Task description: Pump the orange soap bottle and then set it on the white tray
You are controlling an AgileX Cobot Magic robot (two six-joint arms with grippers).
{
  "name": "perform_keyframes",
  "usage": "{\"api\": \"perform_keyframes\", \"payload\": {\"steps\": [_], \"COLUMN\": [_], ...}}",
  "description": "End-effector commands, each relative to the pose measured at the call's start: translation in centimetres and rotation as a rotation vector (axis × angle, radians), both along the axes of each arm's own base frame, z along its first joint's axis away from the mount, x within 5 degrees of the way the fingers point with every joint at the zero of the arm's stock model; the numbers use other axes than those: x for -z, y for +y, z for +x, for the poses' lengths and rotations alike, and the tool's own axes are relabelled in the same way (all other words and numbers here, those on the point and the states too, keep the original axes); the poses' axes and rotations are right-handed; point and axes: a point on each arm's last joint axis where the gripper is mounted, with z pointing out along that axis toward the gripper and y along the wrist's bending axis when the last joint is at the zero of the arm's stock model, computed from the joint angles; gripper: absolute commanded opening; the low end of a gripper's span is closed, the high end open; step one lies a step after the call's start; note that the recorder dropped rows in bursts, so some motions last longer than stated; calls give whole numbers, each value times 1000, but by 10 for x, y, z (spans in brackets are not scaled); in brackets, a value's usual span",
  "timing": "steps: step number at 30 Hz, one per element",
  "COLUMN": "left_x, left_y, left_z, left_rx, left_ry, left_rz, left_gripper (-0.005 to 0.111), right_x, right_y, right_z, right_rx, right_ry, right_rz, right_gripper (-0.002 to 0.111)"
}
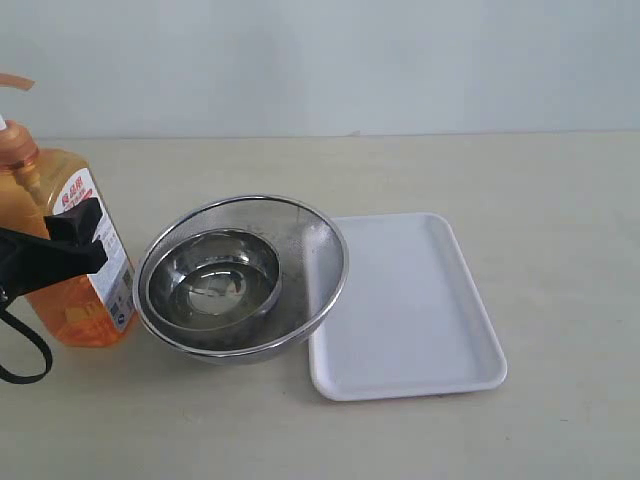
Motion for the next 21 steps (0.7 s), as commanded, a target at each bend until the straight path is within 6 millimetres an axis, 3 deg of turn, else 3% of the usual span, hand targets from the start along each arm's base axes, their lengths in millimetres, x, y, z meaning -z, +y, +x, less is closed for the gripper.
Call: {"api": "perform_keyframes", "payload": {"steps": [1, 21], "left_x": [0, -2], "left_y": [-3, -3], "left_z": [0, 0], "left_rx": [12, 15], "left_ry": [2, -22], "left_rz": [-31, -9], "left_gripper": [5, 5], "right_x": [0, 0], "right_y": [0, 0], "right_z": [0, 0], "right_rx": [1, 0], "right_ry": [-2, -1], "right_rz": [3, 3], "right_gripper": [0, 0]}}
